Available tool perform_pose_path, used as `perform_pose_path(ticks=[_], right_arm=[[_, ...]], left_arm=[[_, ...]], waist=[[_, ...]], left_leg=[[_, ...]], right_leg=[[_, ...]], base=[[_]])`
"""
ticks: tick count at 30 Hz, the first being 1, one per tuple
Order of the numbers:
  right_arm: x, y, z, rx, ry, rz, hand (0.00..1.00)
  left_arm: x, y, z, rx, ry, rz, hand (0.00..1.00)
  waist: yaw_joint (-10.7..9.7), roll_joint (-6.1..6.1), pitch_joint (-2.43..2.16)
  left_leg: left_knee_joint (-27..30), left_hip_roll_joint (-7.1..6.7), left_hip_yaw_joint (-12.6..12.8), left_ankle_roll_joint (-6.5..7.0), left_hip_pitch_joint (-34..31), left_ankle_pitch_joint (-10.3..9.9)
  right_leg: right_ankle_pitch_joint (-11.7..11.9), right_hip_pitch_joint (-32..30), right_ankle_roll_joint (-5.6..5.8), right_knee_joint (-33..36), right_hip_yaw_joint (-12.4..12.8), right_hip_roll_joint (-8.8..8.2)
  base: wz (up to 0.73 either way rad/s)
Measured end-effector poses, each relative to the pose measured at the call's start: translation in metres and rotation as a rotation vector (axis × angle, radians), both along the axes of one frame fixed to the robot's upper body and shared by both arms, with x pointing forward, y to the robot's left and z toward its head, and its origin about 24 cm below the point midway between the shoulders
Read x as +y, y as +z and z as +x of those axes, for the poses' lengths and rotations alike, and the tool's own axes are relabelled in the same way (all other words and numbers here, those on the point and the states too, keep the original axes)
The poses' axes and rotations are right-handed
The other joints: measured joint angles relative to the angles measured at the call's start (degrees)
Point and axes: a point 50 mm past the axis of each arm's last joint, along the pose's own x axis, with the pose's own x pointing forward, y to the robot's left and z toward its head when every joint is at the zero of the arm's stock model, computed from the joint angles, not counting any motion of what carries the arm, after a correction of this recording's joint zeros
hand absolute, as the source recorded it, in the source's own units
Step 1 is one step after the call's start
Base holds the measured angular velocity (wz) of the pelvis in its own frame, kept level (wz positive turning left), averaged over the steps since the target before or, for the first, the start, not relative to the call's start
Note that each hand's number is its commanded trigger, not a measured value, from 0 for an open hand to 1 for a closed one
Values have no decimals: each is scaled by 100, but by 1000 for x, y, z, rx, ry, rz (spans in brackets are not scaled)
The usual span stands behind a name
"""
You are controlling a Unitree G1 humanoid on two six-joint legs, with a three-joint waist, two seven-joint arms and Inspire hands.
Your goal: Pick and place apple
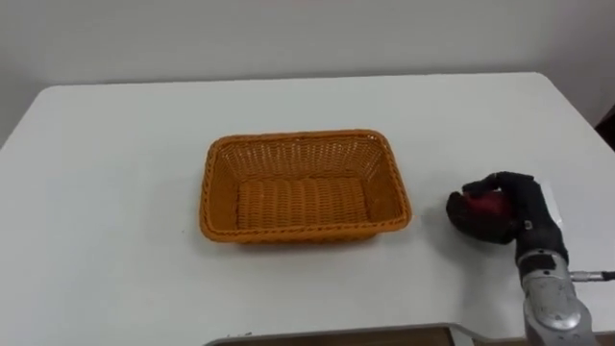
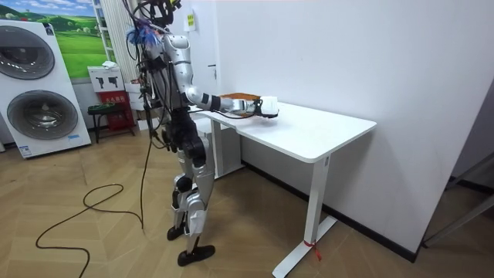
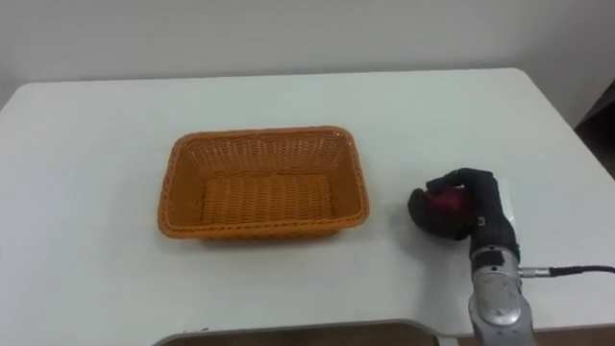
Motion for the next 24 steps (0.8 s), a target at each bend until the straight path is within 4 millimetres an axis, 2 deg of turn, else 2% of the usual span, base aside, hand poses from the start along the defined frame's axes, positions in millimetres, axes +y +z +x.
perform_pose_path(ticks=[4, 9, 13, 21, 24], right_arm=[[14, 16, 7, -69, 65, 6, 100], [21, 35, 12, -158, 98, 10, 100], [32, 56, 16, -239, 161, 12, 100], [63, 68, 24, -268, 341, 45, 100], [77, 74, 31, -286, 412, 48, 100]], left_arm=[[-2, -1, 2, -6, -1, -7, 0], [-4, -1, 10, -22, -20, -9, 0], [-9, -3, 11, -8, -75, -29, 0], [-13, -4, 17, -8, -98, -66, 0], [-14, -4, 20, -9, -102, -67, 0]], waist=[[27, -21, 6], [117, -84, -1], [117, -62, 23], [307, -26, 83], [397, -24, 84]], left_leg=[[-1, 8, -8, 0, -13, 4], [-2, 0, -24, 5, -56, 6], [-15, -4, -20, 5, -53, 6], [-87, 6, 6, -1, -11, 27], [-82, 9, -15, -3, -17, 28]], right_leg=[[0, -4, 0, -3, 1, -2], [0, 1, 0, -7, -1, -11], [0, 15, 0, -22, 11, -8], [0, -15, 0, -21, 37, 1], [0, -10, 0, -26, 42, 5]], base=[[0], [1], [0], [-2], [2]])
